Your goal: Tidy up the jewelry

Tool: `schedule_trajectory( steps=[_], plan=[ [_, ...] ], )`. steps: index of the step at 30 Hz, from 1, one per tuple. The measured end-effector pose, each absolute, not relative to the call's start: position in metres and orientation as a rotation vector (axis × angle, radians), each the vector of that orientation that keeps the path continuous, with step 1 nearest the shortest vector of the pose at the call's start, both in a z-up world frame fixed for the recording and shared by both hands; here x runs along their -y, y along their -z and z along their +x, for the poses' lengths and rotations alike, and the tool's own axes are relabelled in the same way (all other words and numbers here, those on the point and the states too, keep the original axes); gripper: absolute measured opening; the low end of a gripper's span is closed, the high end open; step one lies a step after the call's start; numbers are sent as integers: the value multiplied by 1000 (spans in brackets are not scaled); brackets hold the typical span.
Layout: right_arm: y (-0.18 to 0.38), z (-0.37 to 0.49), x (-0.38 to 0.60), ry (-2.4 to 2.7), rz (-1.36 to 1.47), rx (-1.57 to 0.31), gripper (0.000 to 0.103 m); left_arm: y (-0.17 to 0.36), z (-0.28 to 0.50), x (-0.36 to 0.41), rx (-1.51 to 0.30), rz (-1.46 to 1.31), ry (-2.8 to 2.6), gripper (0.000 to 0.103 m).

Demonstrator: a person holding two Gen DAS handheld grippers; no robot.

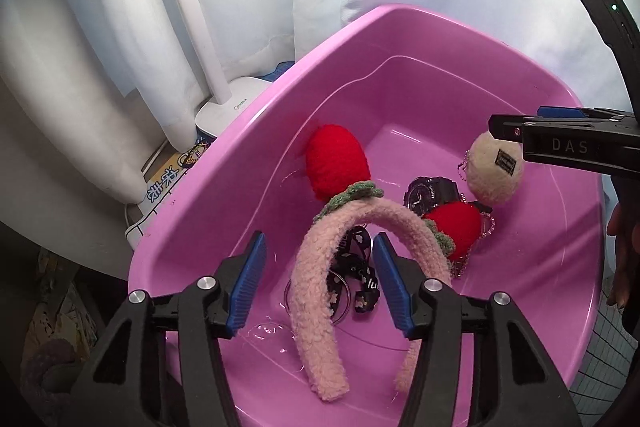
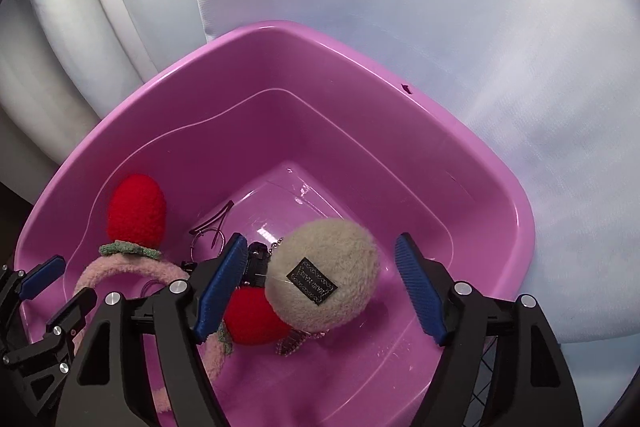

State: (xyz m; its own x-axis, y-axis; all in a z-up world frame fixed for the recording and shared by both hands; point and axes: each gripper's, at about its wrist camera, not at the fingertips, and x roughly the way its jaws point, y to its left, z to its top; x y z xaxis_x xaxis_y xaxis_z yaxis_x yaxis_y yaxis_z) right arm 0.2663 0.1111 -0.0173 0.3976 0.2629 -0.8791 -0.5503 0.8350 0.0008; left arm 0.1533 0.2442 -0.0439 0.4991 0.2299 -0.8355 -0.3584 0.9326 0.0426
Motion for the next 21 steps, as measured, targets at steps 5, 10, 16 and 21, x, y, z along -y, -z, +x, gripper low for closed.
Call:
schedule_trajectory(
  steps=[5,10,16,21],
  plan=[
    [14,267,-110,-519,-313,-1034,73,37,152,-242,-964,-141,-362,71],
    [11,262,-110,-515,-316,-1026,73,33,151,-243,-964,-166,-372,90],
    [7,254,-108,-520,-309,-1019,73,27,149,-239,-967,-157,-382,95],
    [4,247,-105,-521,-303,-1008,73,25,147,-239,-967,-161,-370,95]
  ],
)
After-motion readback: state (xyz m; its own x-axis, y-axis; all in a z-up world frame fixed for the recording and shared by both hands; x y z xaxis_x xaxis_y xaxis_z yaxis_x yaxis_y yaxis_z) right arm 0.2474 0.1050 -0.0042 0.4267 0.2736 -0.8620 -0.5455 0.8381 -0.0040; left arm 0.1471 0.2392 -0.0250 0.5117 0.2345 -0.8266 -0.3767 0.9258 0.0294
